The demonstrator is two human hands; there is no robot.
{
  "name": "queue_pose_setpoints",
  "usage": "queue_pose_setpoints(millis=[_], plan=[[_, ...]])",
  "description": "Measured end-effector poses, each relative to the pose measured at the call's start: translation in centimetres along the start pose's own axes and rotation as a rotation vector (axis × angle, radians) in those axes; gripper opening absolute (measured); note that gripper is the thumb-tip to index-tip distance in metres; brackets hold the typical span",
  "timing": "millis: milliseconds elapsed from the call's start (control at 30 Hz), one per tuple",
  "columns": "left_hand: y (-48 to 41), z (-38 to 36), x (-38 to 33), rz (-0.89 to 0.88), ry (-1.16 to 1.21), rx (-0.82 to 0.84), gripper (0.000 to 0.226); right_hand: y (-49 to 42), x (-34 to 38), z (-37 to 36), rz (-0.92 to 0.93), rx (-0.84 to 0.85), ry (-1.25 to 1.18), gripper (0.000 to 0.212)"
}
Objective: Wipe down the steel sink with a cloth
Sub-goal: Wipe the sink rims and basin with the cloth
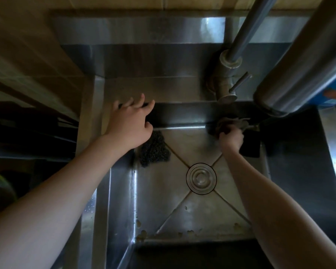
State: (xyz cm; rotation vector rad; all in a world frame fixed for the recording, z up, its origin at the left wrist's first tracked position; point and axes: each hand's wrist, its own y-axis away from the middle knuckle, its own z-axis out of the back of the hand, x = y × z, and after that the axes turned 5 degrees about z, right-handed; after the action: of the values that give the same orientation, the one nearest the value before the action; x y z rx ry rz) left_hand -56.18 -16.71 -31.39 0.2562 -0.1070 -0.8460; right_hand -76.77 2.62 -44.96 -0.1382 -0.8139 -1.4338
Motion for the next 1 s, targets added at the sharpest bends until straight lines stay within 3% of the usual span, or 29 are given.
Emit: queue_pose_setpoints(millis=[233,400,533,700,833,1000], plan=[[-0.8,0.3,0.0,0.008,-0.026,0.017,0.06,3.8,-0.2,-8.1,0.539,0.375,0.559,0.037],[-0.9,0.6,-0.3,-0.007,-0.066,0.01,0.06,3.9,-3.7,-6.8,0.899,0.525,0.882,0.04],[-0.6,0.6,-0.2,-0.003,-0.035,0.024,0.062,2.6,-7.9,-2.4,0.786,0.459,0.865,0.041],[-0.4,0.3,-0.5,0.004,-0.023,0.036,0.066,1.1,-8.7,-0.6,0.494,0.204,0.554,0.03],[-0.3,0.2,-0.6,0.014,-0.016,0.023,0.066,1.3,-5.8,-3.3,0.497,0.222,0.385,0.034],[-0.2,0.0,-0.6,0.02,-0.012,0.0,0.066,4.0,-2.7,-7.9,0.624,0.376,0.44,0.061]])
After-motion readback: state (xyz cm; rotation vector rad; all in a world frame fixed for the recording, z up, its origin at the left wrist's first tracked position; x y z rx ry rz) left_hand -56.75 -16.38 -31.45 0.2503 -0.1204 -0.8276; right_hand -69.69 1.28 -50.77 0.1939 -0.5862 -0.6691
